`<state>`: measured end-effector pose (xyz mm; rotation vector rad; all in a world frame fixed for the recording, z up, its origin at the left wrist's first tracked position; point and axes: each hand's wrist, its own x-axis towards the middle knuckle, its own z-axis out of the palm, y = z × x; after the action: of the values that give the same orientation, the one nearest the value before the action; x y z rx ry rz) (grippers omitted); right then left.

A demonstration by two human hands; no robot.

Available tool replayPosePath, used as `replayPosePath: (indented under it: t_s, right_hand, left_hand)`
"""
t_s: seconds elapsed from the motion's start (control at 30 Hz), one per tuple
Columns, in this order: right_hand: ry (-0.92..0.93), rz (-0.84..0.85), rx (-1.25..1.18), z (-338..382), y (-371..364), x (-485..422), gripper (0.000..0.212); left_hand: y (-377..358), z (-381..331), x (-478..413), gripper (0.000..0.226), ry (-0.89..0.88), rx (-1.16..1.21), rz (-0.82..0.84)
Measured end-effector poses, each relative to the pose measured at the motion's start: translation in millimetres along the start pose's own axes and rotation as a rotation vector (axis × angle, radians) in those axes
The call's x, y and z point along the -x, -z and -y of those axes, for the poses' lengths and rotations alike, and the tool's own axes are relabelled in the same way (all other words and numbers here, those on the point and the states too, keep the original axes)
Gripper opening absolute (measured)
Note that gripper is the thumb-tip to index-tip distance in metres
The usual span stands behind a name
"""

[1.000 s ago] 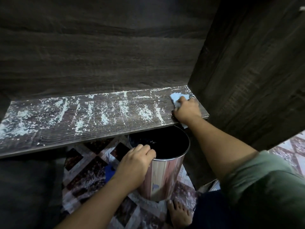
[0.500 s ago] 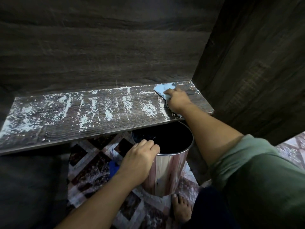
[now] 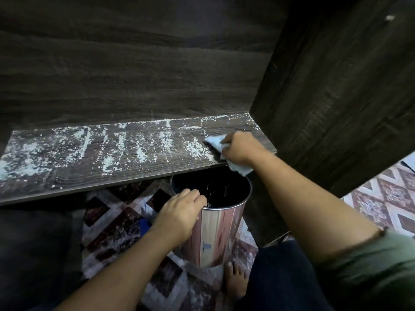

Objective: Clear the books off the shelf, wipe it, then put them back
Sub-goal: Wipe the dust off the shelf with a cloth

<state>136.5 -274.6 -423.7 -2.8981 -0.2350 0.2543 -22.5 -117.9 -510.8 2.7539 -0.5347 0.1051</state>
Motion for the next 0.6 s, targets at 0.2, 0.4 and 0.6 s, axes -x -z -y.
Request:
replayPosePath:
  t_s: [0.2, 0.4, 0.6]
  right_hand:
    - [-0.005, -0.087, 0.001, -0.9, -0.1, -60.1, 0.043]
    - [0.056, 0.074, 0.125, 6.1, -30.2, -87.0, 0.064]
    - [0.189, -0.051, 0.112, -10.0, -48.8, -70.0, 0.057]
  left_hand:
    - [-6.0, 5.0, 1.6, 0.032, -0.045, 0.031, -0.044]
    - [-8.3, 6.1, 0.6, 0.027, -0.084, 0.050, -0.092]
    - [-9.1, 9.2, 4.6, 0.020, -0.081, 0.050, -0.084]
